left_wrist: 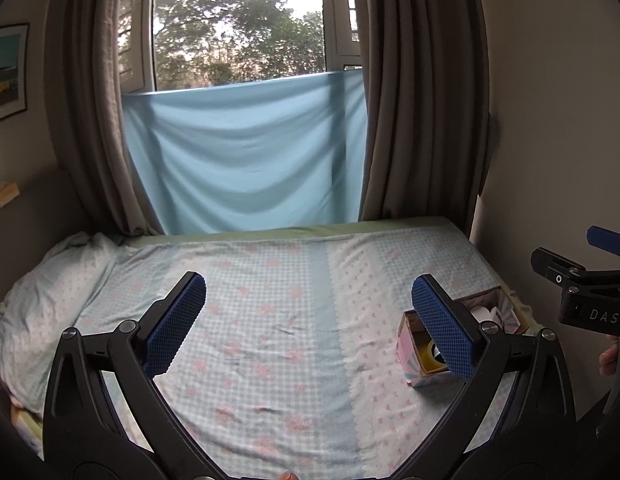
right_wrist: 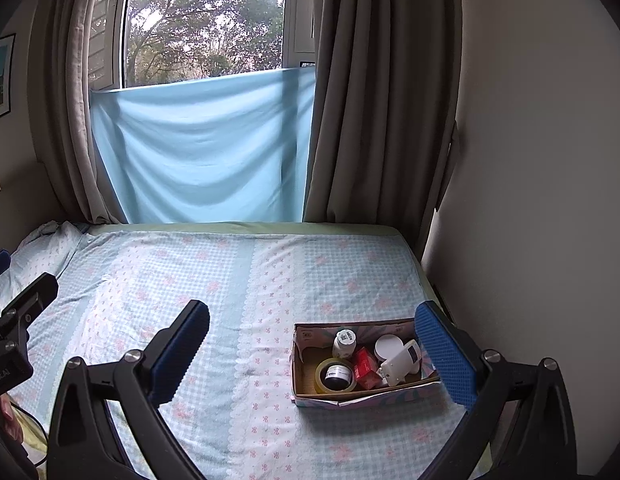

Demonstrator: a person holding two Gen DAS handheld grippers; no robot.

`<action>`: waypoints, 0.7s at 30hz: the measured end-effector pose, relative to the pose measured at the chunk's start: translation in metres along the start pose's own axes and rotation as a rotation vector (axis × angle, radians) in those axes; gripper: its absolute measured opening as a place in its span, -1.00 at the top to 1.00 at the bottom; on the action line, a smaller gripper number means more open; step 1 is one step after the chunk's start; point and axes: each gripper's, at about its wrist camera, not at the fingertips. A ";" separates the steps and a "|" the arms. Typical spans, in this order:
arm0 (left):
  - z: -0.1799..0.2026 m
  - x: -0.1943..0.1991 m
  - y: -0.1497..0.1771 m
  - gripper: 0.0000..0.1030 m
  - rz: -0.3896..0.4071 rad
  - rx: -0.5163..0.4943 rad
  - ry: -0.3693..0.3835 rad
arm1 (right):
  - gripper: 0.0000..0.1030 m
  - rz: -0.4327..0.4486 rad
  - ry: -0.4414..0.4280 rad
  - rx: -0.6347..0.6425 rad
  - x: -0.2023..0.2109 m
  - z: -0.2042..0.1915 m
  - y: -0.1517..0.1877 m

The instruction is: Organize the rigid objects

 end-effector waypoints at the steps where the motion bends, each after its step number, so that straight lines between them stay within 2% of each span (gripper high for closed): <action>1: 0.000 0.000 0.000 -0.99 0.004 0.001 0.004 | -0.99 0.001 0.001 0.000 0.001 0.000 0.000; 9: 0.002 0.001 -0.002 -0.99 0.023 -0.007 0.002 | -0.99 0.005 0.011 0.000 0.001 0.002 -0.002; 15: 0.014 0.004 0.002 -0.99 0.094 -0.058 -0.080 | -0.99 0.006 0.018 0.005 0.001 0.003 -0.004; 21: 0.017 0.004 0.005 -0.99 0.095 -0.060 -0.046 | -0.99 0.002 0.019 0.002 -0.001 0.004 -0.005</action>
Point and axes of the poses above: each gripper's, at about its wrist camera, not at the fingertips, and x roughly against the way its jaws point, z to its right, y to its underside, and after that the axes turned 14 degrees about x, right-handed
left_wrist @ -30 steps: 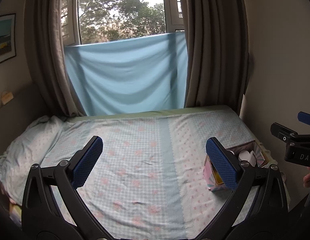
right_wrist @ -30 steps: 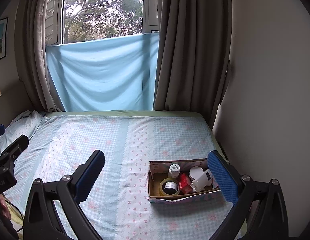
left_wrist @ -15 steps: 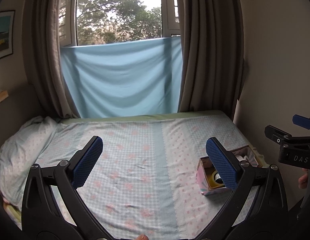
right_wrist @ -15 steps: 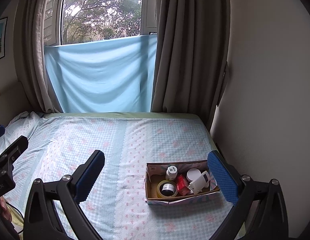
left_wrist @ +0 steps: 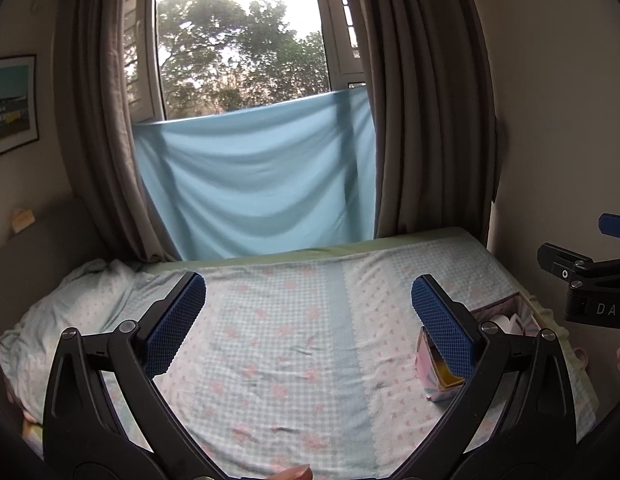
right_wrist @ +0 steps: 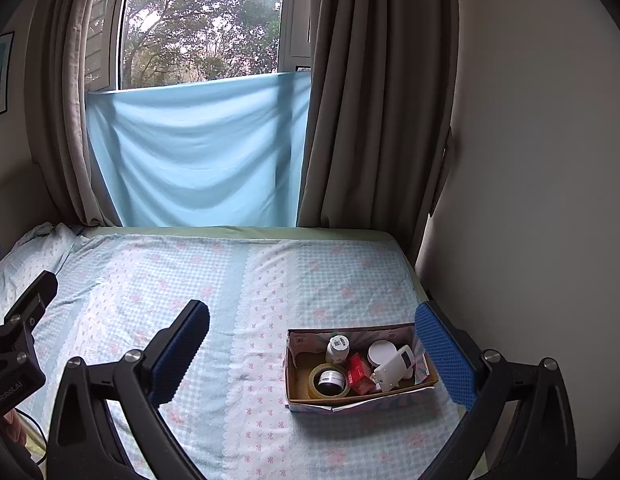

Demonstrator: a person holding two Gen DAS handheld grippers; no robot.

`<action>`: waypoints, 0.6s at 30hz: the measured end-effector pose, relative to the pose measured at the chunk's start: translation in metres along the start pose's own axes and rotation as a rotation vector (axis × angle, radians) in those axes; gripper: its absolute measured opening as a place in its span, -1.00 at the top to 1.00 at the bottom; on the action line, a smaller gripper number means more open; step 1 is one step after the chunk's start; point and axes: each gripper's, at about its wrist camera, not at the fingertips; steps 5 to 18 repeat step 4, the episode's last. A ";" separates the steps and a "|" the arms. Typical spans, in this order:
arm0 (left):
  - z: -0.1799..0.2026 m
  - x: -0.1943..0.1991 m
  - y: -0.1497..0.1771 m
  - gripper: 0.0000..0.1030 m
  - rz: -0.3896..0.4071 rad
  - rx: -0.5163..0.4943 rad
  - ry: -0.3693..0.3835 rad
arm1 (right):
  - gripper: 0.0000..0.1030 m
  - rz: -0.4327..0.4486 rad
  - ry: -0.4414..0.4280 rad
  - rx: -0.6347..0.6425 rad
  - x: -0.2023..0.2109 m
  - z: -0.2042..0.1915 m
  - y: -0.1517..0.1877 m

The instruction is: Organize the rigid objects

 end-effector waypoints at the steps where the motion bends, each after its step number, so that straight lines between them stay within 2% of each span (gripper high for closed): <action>1: -0.001 0.000 0.000 -0.99 0.002 0.004 0.003 | -0.99 -0.001 0.000 -0.001 -0.001 0.001 -0.001; 4: -0.002 -0.001 -0.002 -0.99 0.008 0.021 0.027 | -0.99 -0.005 0.003 -0.002 -0.003 0.004 -0.002; 18: -0.002 -0.001 -0.002 -0.99 0.008 0.021 0.027 | -0.99 -0.005 0.003 -0.002 -0.003 0.004 -0.002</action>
Point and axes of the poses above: each gripper's, at about its wrist camera, not at the fingertips, and x roughly against the way its jaws point, z to its right, y to its underside, and after that the axes turned 14 degrees about x, right-handed
